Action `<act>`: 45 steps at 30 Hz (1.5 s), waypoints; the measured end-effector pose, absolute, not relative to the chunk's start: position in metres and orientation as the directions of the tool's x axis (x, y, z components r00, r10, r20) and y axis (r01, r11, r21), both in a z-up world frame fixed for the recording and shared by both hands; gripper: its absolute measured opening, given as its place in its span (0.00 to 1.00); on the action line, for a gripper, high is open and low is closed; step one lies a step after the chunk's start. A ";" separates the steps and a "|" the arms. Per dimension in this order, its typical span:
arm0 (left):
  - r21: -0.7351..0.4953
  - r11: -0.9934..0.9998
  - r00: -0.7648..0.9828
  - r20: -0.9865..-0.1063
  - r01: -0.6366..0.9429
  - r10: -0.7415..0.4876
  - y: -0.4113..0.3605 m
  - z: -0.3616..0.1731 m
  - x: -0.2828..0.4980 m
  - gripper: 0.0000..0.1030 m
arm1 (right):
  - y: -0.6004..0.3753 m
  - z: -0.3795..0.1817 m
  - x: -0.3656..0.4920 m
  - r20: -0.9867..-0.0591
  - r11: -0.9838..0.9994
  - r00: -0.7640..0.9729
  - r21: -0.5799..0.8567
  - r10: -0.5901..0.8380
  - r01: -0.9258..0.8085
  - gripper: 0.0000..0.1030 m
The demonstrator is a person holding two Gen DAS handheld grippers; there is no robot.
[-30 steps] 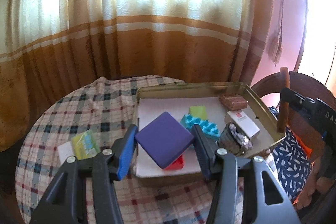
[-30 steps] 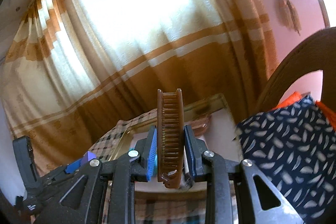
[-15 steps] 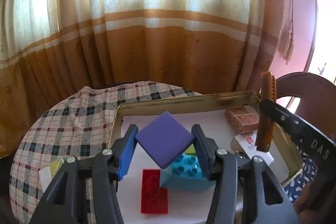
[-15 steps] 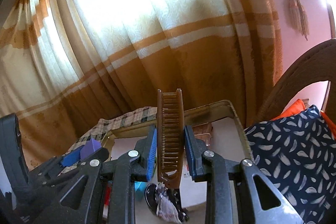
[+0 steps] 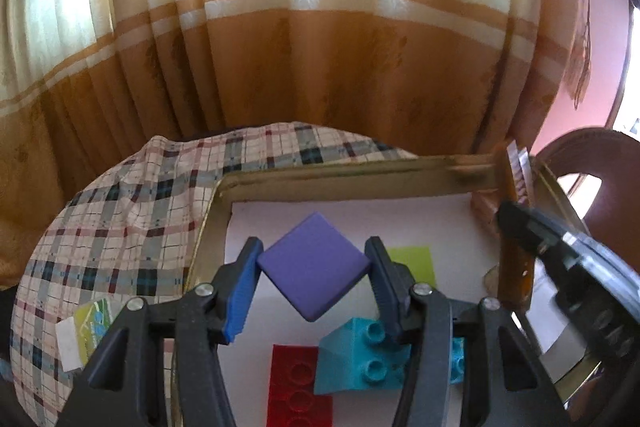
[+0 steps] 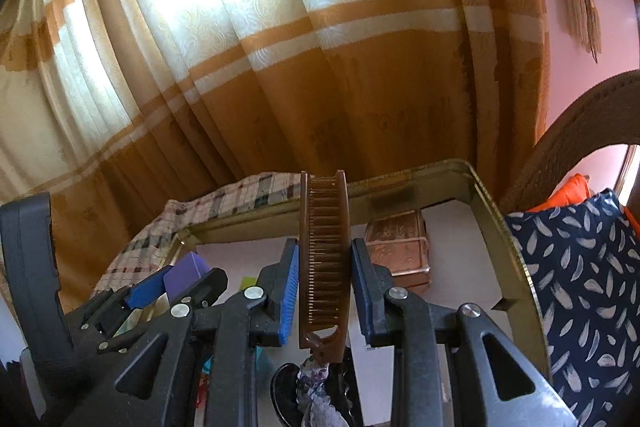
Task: Organize rigid objects
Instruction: 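Carry the comb and purple block to the gold tray and release both, then move both grippers back from the tray toward the white charger and card case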
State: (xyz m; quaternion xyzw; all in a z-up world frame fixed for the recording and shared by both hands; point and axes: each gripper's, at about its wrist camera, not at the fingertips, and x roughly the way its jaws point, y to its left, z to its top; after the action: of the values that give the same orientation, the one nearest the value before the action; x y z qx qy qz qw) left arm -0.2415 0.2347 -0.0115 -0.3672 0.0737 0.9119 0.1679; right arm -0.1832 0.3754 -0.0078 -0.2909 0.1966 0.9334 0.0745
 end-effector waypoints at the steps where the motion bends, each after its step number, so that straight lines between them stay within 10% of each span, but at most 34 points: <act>1: 0.027 -0.934 -0.677 -0.696 -0.357 0.239 0.236 -0.012 -0.242 0.51 | 0.376 -0.010 -0.185 -0.577 -0.910 -0.816 0.327 0.023 -0.256 0.27; 5: 0.069 -0.944 -0.688 -0.702 -0.323 0.184 0.239 -0.013 -0.245 0.58 | 0.371 -0.012 -0.184 -0.564 -0.917 -0.825 0.312 0.032 -0.250 0.28; 8: 0.076 -0.961 -0.713 -0.686 -0.266 0.143 0.233 -0.011 -0.244 0.96 | 0.373 -0.010 -0.173 -0.518 -0.902 -0.855 0.358 0.020 -0.239 0.57; 11: 0.021 -0.972 -0.755 -0.633 -0.235 0.169 0.218 0.001 -0.234 1.00 | 0.371 -0.002 -0.143 -0.387 -0.888 -0.917 0.380 0.101 -0.258 0.81; 20: 0.122 -0.988 -0.909 -0.415 -0.094 0.035 0.174 0.017 -0.177 1.00 | 0.352 0.008 -0.094 -0.243 -0.880 -0.931 0.328 0.274 -0.344 0.87; 45: 0.052 -0.998 -0.870 -0.490 0.032 -0.053 0.079 -0.012 -0.158 1.00 | 0.290 0.008 -0.076 -0.232 -0.924 -0.926 0.175 0.297 -0.340 0.88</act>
State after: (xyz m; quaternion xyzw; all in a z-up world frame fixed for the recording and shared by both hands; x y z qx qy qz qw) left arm -0.1577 0.0789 -0.0118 -0.2541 0.0211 0.9667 -0.0219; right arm -0.0764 0.2901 0.0081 -0.1012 0.1067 0.9756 0.1632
